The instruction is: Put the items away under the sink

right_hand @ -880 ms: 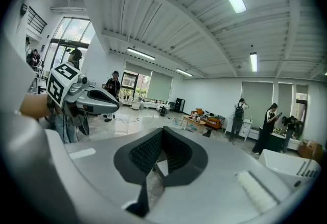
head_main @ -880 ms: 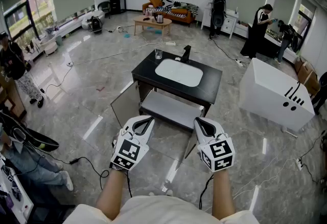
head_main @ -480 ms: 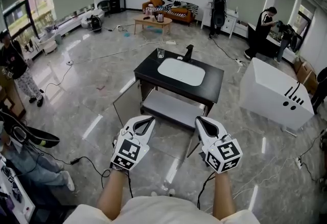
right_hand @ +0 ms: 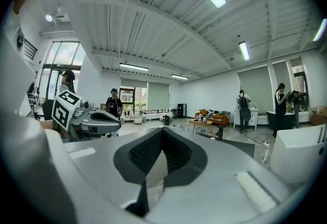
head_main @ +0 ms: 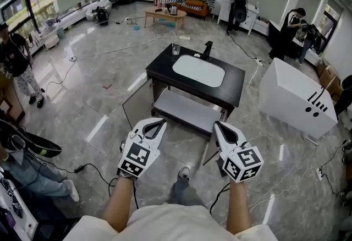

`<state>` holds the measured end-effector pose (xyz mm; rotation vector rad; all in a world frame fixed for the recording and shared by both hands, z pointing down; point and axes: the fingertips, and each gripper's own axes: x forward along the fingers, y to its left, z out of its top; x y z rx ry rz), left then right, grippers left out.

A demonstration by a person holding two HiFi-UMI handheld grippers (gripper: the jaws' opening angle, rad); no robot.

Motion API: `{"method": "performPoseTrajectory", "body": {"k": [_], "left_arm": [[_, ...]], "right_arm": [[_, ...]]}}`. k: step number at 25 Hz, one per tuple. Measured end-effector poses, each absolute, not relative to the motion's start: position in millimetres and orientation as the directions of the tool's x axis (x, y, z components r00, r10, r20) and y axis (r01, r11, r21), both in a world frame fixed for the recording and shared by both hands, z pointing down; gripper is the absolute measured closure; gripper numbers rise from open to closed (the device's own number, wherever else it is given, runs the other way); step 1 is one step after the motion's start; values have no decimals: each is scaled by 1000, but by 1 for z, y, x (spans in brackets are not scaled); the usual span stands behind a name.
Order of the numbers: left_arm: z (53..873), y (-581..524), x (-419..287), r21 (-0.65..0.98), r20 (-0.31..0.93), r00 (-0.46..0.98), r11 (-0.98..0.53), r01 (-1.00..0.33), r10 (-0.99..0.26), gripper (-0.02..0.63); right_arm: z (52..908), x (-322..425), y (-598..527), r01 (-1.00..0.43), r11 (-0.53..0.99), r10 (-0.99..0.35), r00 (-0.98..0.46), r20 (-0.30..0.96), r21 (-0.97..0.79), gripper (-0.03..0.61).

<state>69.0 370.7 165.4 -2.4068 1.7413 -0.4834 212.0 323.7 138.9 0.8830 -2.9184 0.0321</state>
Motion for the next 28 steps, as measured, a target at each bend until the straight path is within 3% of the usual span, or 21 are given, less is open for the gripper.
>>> {"method": "performPoseTrajectory", "body": {"k": [18, 28], "left_arm": [[150, 129, -36, -277, 165, 263, -301, -913, -951, 609], [156, -5, -70, -243, 188, 258, -299, -923, -948, 609]], "right_arm": [[122, 103, 85, -517, 854, -520, -853, 55, 52, 574], [130, 67, -50, -521, 850, -526, -843, 115, 78, 574]]}}
